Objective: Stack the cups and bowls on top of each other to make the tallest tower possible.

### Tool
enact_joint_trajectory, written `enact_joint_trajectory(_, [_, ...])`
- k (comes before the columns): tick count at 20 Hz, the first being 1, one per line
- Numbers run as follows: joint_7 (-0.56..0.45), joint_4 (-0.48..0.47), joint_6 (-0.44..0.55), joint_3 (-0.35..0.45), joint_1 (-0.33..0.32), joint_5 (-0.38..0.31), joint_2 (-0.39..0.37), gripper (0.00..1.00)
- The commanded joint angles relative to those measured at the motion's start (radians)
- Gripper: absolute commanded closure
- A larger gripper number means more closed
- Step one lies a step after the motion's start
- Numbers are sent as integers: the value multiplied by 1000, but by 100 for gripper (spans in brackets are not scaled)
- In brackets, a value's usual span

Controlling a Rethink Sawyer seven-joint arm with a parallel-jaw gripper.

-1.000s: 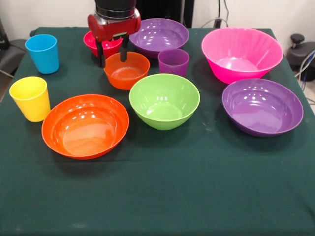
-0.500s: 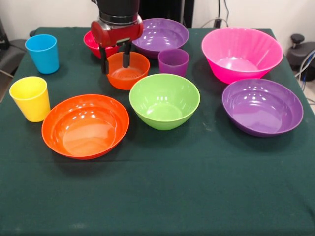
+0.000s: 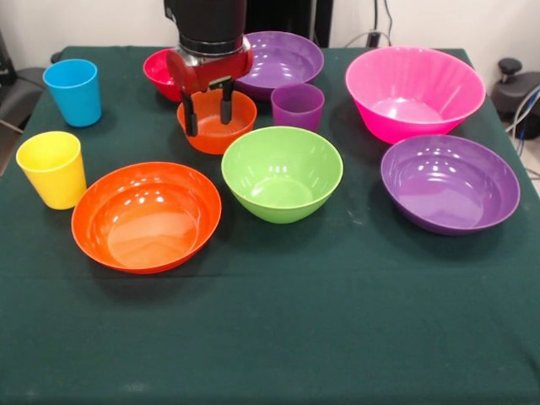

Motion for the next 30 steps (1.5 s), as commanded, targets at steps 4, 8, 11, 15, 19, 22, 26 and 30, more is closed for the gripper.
enact_joint_trajectory(4, [-263, -109, -9, 48, 9, -86, 71, 0])
enact_joint_trajectory(8, [-267, -114, -41, 66, -5, -95, 64, 0])
enact_joint_trajectory(11, [-284, -120, -56, 83, -15, -102, 69, 0])
enact_joint_trajectory(15, [-287, -130, -52, 89, -9, -108, 78, 0])
enact_joint_trajectory(19, [-284, -131, -55, 84, -9, -118, 96, 0])
enact_joint_trajectory(22, [-291, -129, -36, 83, -2, -115, 89, 0])
enact_joint_trajectory(26, [-331, -122, 28, 95, -18, -78, 46, 0])
enact_joint_trajectory(30, [-394, -153, 110, 97, -17, -55, 27, 0])
